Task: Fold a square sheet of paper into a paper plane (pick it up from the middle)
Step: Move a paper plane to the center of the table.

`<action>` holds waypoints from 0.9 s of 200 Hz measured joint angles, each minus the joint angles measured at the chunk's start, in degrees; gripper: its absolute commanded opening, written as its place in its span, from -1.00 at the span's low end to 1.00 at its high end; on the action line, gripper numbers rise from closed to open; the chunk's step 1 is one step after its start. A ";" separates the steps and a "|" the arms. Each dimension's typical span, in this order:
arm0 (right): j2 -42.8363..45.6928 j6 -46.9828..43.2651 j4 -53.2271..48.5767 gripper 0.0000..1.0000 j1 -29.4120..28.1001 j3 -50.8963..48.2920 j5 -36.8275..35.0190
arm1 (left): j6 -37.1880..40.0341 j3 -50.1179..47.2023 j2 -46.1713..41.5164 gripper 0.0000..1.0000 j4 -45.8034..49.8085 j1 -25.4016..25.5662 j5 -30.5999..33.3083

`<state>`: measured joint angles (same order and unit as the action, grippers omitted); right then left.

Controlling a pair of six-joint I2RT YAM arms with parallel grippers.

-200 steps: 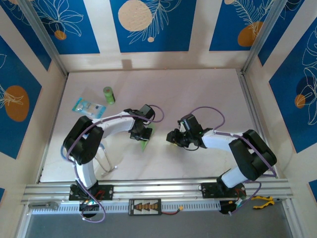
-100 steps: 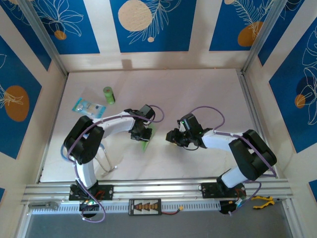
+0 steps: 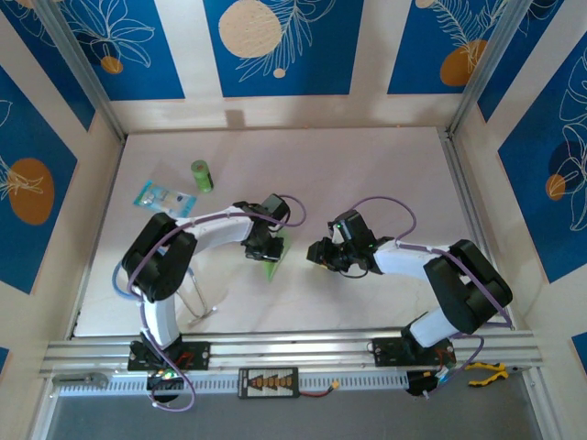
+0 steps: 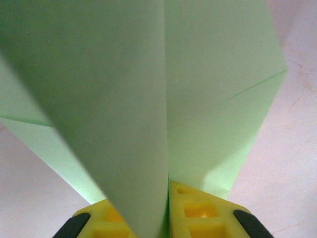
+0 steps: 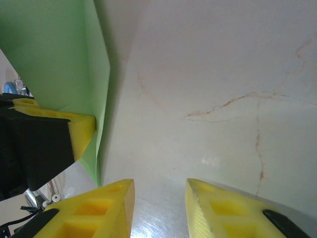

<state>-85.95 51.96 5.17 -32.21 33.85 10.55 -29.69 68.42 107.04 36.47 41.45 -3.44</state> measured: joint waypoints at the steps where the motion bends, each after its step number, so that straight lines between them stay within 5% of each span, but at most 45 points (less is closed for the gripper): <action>1: 0.00 0.00 -0.02 -0.34 0.00 0.00 0.00 | 0.00 0.00 0.02 -0.71 0.00 0.02 0.02; 180: 11.93 -2.64 -2.82 -0.32 6.62 -3.72 1.60 | -7.63 9.05 6.51 -0.24 5.14 3.48 8.07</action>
<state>-74.02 49.32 2.35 -25.58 30.13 12.14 -37.32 77.47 113.56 41.60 44.93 4.62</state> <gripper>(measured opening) 0.336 0.332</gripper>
